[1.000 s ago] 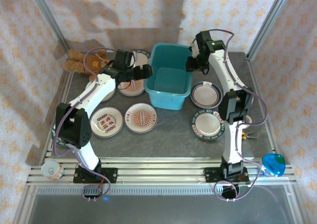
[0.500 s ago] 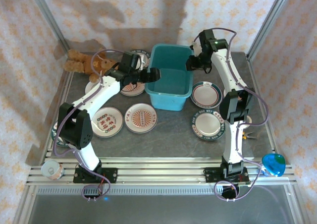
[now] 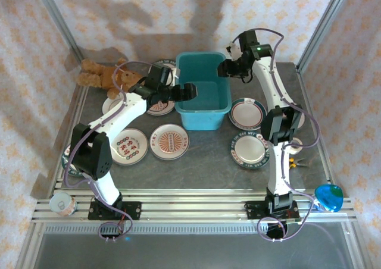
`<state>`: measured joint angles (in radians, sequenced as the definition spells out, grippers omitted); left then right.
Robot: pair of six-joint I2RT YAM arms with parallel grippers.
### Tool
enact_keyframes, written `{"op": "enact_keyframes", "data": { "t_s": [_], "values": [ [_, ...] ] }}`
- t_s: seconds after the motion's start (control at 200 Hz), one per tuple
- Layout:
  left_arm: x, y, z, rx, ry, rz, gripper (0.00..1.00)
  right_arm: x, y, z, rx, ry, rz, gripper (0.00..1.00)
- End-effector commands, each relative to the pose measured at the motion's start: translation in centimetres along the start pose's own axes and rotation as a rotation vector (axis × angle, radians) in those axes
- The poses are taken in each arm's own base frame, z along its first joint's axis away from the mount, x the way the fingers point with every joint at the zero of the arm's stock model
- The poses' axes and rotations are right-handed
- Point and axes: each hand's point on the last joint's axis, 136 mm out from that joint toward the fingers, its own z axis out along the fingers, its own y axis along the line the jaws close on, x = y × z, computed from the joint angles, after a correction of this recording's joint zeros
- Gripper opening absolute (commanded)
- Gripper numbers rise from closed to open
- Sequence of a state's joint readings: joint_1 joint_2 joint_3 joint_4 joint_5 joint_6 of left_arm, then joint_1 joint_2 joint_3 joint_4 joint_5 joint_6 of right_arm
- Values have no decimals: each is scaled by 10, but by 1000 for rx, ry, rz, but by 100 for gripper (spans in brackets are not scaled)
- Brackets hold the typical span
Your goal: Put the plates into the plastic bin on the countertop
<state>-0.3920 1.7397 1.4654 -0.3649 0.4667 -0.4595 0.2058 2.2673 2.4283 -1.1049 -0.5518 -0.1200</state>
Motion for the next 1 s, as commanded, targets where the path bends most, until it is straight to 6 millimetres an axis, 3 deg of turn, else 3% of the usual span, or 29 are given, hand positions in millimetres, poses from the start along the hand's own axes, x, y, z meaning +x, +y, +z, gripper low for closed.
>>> {"op": "enact_keyframes", "data": {
  "t_s": [0.0,0.105,0.22,0.355,0.505,0.576,0.796,0.916,0.996],
  "values": [
    [-9,-22,-7,75,-40,14,97,-8,6,-1,-23,-24,12,56],
    [-15,-14,-13,14,-71,31,97,-10,2,-11,3,-39,30,59],
    [-35,-6,-37,-69,-170,98,98,-14,-1,-38,7,-76,82,62],
    [-61,0,-62,-91,-245,107,99,-17,-19,-74,27,-162,193,64],
    [-69,4,-67,-91,-258,98,98,0,-51,-107,64,-240,342,63],
    [-70,4,-68,-85,-265,96,98,18,-69,-114,109,-251,393,63],
    [-72,5,-64,-68,-285,85,98,106,-126,-90,200,-179,617,58],
    [-74,4,-63,-57,-294,80,98,147,-146,-73,233,-144,701,55],
    [-74,5,-62,-58,-293,81,98,163,-152,-59,227,-113,717,53]
  ]
}}
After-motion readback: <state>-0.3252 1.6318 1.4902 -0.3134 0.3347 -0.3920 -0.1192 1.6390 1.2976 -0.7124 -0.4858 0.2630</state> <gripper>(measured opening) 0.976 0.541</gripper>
